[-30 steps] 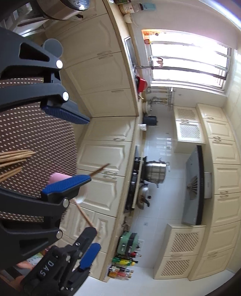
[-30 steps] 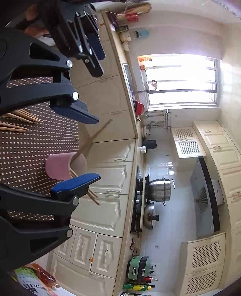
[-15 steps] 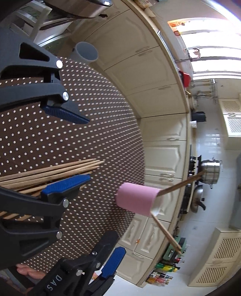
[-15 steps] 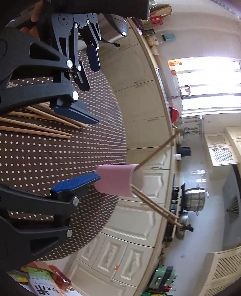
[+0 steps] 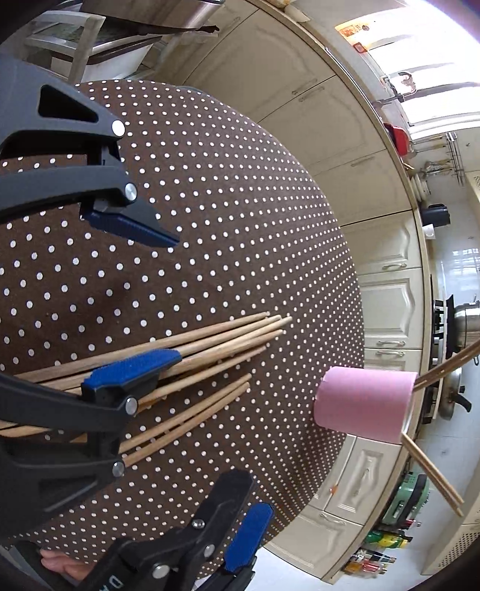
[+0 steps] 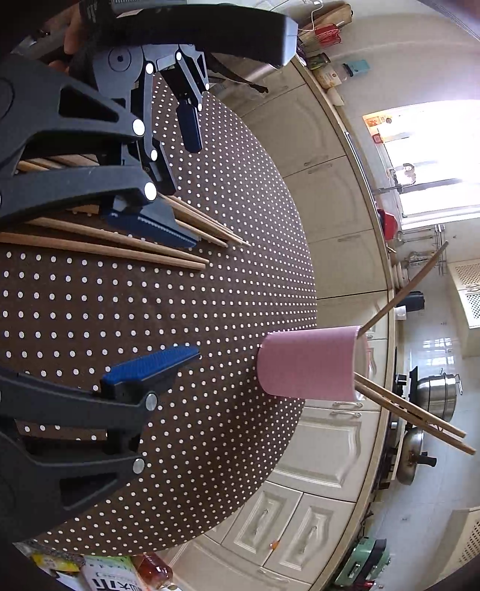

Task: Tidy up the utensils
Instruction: 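Move both grippers back down to the remaining chopsticks, then close the left gripper on one chopstick while the right gripper grasps another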

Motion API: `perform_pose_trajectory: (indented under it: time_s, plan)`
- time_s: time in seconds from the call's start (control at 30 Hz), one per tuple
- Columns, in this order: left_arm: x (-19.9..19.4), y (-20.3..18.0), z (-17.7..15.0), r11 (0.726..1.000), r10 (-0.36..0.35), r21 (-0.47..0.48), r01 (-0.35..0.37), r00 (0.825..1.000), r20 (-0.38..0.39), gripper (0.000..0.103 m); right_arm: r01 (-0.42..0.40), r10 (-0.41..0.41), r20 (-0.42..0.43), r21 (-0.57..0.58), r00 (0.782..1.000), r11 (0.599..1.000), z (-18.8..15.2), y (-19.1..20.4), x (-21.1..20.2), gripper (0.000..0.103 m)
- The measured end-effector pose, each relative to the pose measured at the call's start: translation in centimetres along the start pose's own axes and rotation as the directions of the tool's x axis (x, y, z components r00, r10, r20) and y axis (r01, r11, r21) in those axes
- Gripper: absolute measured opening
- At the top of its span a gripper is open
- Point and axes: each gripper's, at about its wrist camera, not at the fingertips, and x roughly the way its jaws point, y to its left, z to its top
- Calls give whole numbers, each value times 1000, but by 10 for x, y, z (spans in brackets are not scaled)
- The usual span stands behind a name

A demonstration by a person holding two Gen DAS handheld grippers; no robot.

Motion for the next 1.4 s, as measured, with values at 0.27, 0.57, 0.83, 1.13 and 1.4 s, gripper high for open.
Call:
perform_pose_trajectory:
  time_s: [0.27, 0.57, 0.83, 1.13, 1.4]
  plan:
    - [10, 2, 4, 1000, -6, -25, 6, 1000, -13, 64, -9, 9, -37, 6, 999, 1000, -4, -2, 8, 55]
    - [21, 6, 15, 998, -20, -58, 18, 999, -39, 65, -31, 31, -121, -1, 992, 1000, -3, -4, 21, 55]
    - [20, 11, 14, 999, -33, -40, 31, 999, -41, 65, -65, 55, -207, -40, 977, 997, -7, 5, 36, 55]
    - [23, 15, 14, 998, -30, -48, 27, 998, -50, 65, -29, 6, -246, -92, 969, 995, -6, 17, 44, 42]
    - [28, 12, 29, 998, -39, -42, 36, 997, -73, 44, -4, -43, -306, -151, 951, 988, 8, 33, 61, 31]
